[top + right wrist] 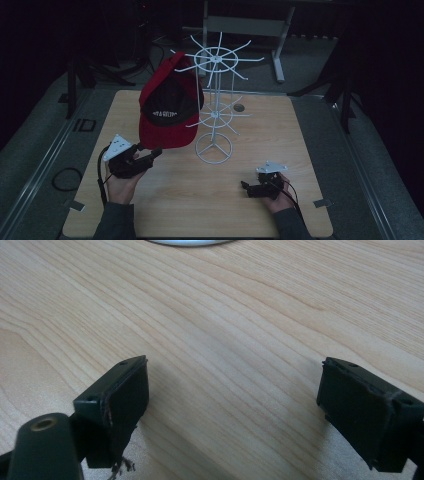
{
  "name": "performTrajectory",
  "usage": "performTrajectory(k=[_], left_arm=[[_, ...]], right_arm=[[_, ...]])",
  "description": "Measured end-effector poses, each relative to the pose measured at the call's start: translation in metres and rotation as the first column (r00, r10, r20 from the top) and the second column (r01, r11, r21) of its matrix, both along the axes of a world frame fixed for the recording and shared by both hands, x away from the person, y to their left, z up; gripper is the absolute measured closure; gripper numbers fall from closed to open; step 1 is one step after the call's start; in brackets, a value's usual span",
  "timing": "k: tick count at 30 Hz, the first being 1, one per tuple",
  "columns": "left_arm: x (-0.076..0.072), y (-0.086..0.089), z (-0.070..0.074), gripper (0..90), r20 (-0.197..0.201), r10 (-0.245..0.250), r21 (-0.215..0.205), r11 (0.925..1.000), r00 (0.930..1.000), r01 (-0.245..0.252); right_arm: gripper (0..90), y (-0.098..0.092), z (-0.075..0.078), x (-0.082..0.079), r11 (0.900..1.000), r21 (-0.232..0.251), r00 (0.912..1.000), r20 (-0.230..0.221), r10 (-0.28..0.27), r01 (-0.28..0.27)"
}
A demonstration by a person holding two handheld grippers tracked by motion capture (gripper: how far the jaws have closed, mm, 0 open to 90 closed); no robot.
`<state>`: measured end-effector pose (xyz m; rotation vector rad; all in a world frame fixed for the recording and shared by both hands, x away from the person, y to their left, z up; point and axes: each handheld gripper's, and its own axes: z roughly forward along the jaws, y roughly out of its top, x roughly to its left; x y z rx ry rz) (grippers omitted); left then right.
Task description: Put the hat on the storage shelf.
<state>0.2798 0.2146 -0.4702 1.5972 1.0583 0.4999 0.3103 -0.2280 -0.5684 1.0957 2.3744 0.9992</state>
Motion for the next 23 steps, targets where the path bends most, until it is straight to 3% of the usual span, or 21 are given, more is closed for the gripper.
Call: performTrajectory(k=[10,16,23], left_arm=[[0.007,0.016,-0.007,35.4,-0.073,0.017,-0.050,0.9985,0.9972,-0.021],[0.009,0.025,-0.010,31.1,-0.095,0.051,-0.067,0.9961,0.9942,-0.057],[0.011,0.030,-0.014,30.6,-0.115,0.048,-0.089,0.9943,0.9922,-0.059]], right_arm=[[13.1,0.000,0.000,0.000,1.000,0.000,1.0000,0.000,0.000,0.000],[13.1,0.000,0.000,0.000,1.000,0.000,1.0000,0.000,0.000,0.000],[13.1,0.000,0.000,0.000,1.000,0.000,1.0000,0.000,0.000,0.000]])
